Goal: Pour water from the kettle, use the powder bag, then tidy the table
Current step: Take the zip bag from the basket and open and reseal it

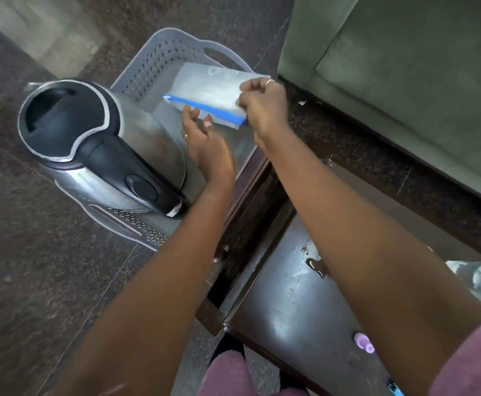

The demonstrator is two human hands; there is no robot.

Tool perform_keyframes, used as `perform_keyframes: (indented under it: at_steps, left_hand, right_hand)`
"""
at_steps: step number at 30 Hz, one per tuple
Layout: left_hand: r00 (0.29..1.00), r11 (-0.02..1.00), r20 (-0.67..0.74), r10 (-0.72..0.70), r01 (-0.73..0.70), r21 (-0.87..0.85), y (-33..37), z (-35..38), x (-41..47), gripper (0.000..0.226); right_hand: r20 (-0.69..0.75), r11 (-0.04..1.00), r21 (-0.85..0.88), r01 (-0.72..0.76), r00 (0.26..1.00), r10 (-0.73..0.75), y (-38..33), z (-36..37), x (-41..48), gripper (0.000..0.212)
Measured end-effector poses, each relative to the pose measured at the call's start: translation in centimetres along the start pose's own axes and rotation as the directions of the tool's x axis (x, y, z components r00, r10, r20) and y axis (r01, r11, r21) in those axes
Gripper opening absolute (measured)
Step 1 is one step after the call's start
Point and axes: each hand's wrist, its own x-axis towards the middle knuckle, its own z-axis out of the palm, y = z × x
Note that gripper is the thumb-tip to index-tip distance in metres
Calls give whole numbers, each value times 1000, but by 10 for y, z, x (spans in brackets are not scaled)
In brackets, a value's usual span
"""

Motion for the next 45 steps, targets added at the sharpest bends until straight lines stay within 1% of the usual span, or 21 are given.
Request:
perform_keyframes:
  at_steps: [2, 4, 7, 11, 14, 16, 18, 20, 22, 24, 27, 28, 30, 32, 36, 38, 40, 42, 43, 44, 45]
  left_hand:
    - [994, 993, 8, 111, -112, 36, 7, -2, -4, 47]
    - [978, 977, 34, 206, -207, 47, 14, 0, -15, 51]
    - [964, 963, 78, 256, -261, 64, 21, 7, -37, 50]
    - [941, 972, 252, 224, -235, 13, 18, 16, -84, 41]
    - [870, 966, 431, 238, -258, -11, 4, 15, -124, 34]
    - [835, 969, 502, 226, -246, -28, -8, 12, -150, 32]
    - [804, 979, 561, 200, -191, -75, -16, 6, -177, 38]
    - [749, 972, 624, 221, -222, -77, -26, -2, -200, 44]
    - [707, 965, 667, 233, -251, -71, -36, -10, -220, 44]
    - [712, 975, 673, 200, -212, -65, -42, -13, -232, 39]
    - [724, 978, 669, 166, -207, -18, -46, -13, -246, 23]
    - [719, 977, 675, 163, -215, -6, -46, -12, -247, 20]
    - [710, 975, 688, 152, -224, 16, -47, -11, -254, 19]
    - [714, 979, 690, 119, -200, 38, -47, -11, -259, 21]
    - [736, 997, 676, 48, -78, 14, -47, -12, -266, 21]
    - [758, 1000, 653, 3, -15, 12, -45, -15, -268, 17]
    - [764, 1000, 645, -25, 15, 20, -43, -19, -269, 17]
    - [764, 1000, 644, -25, 11, 26, -41, -22, -268, 18]
    - [766, 1000, 643, -20, 9, 21, -39, -23, -267, 18]
    - [769, 1000, 638, -17, 8, 17, -38, -23, -266, 18]
    - [775, 1000, 632, -13, 4, 17, -37, -23, -265, 19]
  right_hand:
    - [-3, 986, 160, 37, 999, -37, -12, -20, -11, 27]
    - [-33, 937, 340, 80, 997, -74, -20, -56, -27, 23]
    - [-79, 864, 493, 98, 995, -67, -14, -125, -53, 24]
    - [-113, 859, 512, -2, 991, 70, 19, -214, -88, 28]
    - [-102, 860, 500, -97, 980, 170, 44, -258, -114, 28]
    - [-95, 822, 549, -152, 966, 242, 60, -279, -131, 28]
    - [-74, 764, 611, -206, 947, 314, 72, -298, -149, 27]
    - [-49, 715, 650, -255, 926, 375, 82, -313, -163, 27]
    - [-29, 686, 665, -295, 907, 419, 90, -327, -175, 27]
    - [-9, 661, 670, -337, 887, 461, 101, -336, -184, 30]
    - [12, 662, 663, -349, 889, 457, 118, -347, -193, 52]
    - [0, 670, 658, -344, 890, 457, 123, -349, -194, 54]
    - [-37, 706, 619, -344, 885, 463, 131, -357, -197, 36]
    - [-84, 791, 501, -353, 889, 450, 138, -364, -198, 23]
    - [-218, 930, 159, -331, 907, 361, 149, -376, -198, 37]
    - [-341, 935, -89, -344, 892, 296, 151, -378, -200, 53]
    - [-457, 912, -219, -348, 862, 219, 149, -375, -204, 58]
    - [-555, 922, -259, -287, 825, 100, 143, -369, -211, 52]
    - [-590, 935, -279, -219, 807, 13, 137, -365, -214, 47]
    - [-590, 942, -311, -127, 803, -86, 132, -359, -218, 40]
    - [-537, 931, -365, -29, 823, -185, 125, -353, -222, 33]
